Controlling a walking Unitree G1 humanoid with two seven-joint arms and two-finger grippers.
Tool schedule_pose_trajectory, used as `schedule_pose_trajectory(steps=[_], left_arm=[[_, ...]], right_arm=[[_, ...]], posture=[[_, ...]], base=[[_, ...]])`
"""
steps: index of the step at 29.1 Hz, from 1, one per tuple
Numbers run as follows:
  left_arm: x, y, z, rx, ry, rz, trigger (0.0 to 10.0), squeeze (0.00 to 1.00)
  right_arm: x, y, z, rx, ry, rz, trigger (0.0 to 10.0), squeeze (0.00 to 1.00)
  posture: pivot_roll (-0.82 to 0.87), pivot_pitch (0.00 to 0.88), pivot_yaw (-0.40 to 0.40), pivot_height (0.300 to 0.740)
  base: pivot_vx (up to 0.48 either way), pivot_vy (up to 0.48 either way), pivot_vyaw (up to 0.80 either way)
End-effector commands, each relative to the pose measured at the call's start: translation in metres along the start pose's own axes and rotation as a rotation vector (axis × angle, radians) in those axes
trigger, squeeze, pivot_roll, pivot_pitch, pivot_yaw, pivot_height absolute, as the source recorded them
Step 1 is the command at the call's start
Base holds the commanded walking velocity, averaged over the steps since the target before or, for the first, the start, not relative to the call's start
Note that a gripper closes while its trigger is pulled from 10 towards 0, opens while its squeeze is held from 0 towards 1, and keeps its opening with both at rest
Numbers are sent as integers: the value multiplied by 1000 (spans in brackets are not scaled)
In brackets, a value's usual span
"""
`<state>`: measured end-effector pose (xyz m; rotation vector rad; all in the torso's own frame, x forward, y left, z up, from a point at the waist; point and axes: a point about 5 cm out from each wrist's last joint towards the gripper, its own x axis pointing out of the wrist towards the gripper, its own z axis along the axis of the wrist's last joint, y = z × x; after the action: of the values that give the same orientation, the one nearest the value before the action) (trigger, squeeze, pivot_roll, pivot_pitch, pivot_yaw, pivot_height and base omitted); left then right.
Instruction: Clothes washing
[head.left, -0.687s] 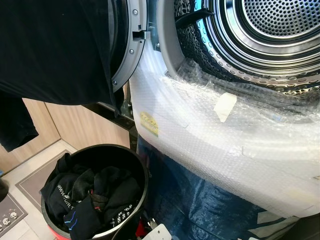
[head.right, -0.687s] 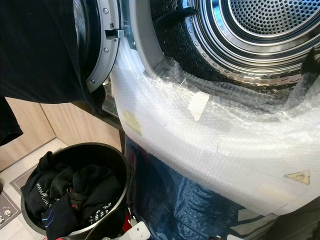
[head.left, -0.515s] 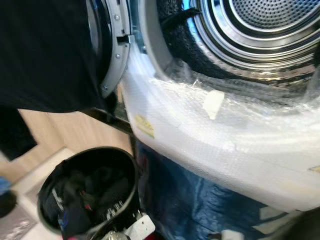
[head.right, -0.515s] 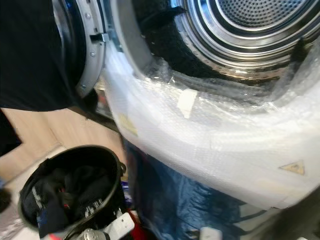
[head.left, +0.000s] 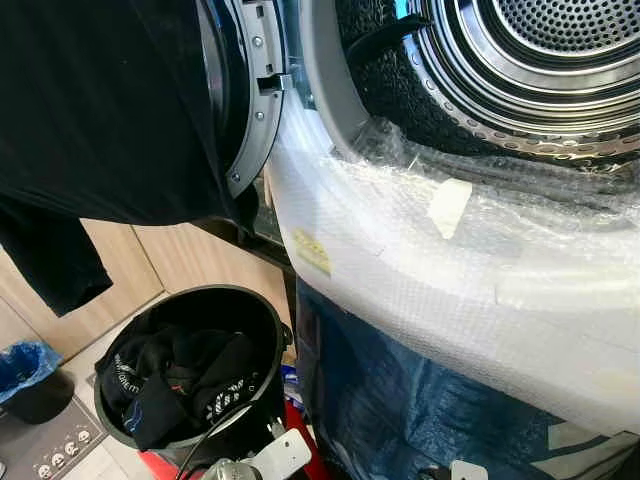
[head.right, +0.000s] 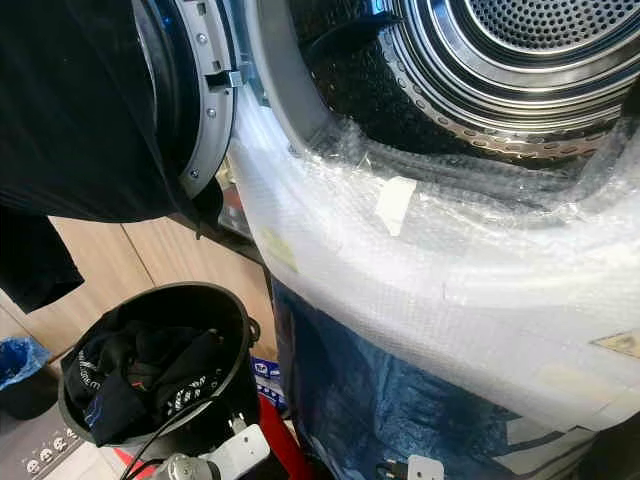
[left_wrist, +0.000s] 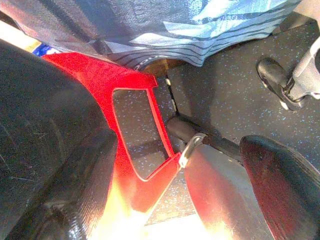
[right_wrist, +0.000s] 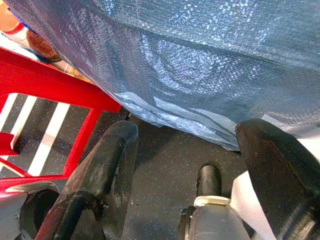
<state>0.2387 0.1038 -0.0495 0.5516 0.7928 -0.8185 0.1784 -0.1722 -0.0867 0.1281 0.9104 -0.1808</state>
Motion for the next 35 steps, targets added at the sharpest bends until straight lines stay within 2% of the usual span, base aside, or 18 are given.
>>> schedule_pose_trajectory(steps=[1, 3, 4, 6, 9, 10, 12, 14, 18, 20, 24, 25, 26, 27, 29, 32, 34, 35], left_arm=[[-1, 2, -1, 5, 4, -8, 10000, 0], [1, 1, 7, 25, -28, -18, 10000, 0], [3, 0, 19, 43, -64, -23, 10000, 0], [3, 0, 23, 48, -77, -24, 10000, 0], [7, -7, 51, 82, -174, -56, 10000, 0], [7, -7, 51, 82, -174, -56, 10000, 0], [10, -23, 76, 171, -259, -136, 10000, 0], [11, -25, 79, 196, -267, -148, 10000, 0], [7, -29, 97, 214, -382, -202, 10000, 0], [3, -28, 106, 262, -435, -204, 10000, 0], [-8, -29, 126, 387, -568, -205, 10000, 0], [-13, -30, 133, 381, -620, -201, 10000, 0], [-13, -30, 133, 381, -620, -201, 10000, 0], [-25, -31, 143, 327, -709, -193, 10000, 0], [-44, -28, 152, 261, -810, -148, 10000, 0], [-58, -25, 156, 302, -846, -110, 10000, 0], [-67, -19, 155, 326, -835, -88, 10000, 0], [-74, -15, 156, 313, -846, -59, 10000, 0]], right_arm=[[-1, 2, -6, -6, 17, 3, 10000, 0], [-1, 1, -6, -18, 18, 1, 10000, 0], [-1, 0, -6, -31, 18, 3, 10000, 0], [-1, 0, -7, -34, 19, 4, 10000, 0], [-2, -1, -7, -42, 21, 4, 10000, 0], [-2, -1, -7, -42, 21, 4, 10000, 0], [-2, 1, -8, -59, 24, 13, 10000, 0], [-1, 2, -7, -61, 23, 15, 10000, 0], [-1, 4, -5, -70, 13, 22, 10000, 0], [-1, 4, -6, -72, 15, 21, 10000, 0], [-2, 4, -9, -82, 25, 22, 10000, 0], [-2, 4, -10, -88, 26, 23, 10000, 0], [-2, 4, -10, -88, 26, 23, 10000, 0], [-3, 2, -12, -95, 28, 21, 10000, 0], [-3, -1, -14, -101, 34, 12, 10000, 0], [-4, -1, -15, -124, 40, 21, 10000, 0], [-4, 1, -16, -152, 47, 42, 10000, 0], [-4, 2, -16, -171, 45, 52, 10000, 0]], posture=[[76, 0, 125, 740], [81, 8, 119, 740], [84, 10, 117, 740], [85, 11, 117, 740], [94, 18, 109, 740], [94, 18, 109, 740], [100, 26, 104, 740], [96, 30, 105, 740], [90, 32, 115, 740], [97, 36, 122, 740], [120, 31, 118, 740], [119, 33, 123, 740], [119, 33, 123, 740], [120, 34, 126, 740], [128, 33, 125, 740], [141, 35, 117, 740], [141, 33, 115, 740], [138, 34, 116, 740]], base=[[0, 0, 0], [0, 0, 0], [0, 0, 0], [0, 0, 0], [0, 0, 0], [0, 0, 0], [0, 0, 0], [0, 0, 0], [0, 0, 0], [0, 0, 0], [0, 0, 0], [0, 0, 0], [0, 0, 0], [0, 0, 0], [0, 0, 0], [0, 0, 0], [0, 0, 0], [0, 0, 0]])
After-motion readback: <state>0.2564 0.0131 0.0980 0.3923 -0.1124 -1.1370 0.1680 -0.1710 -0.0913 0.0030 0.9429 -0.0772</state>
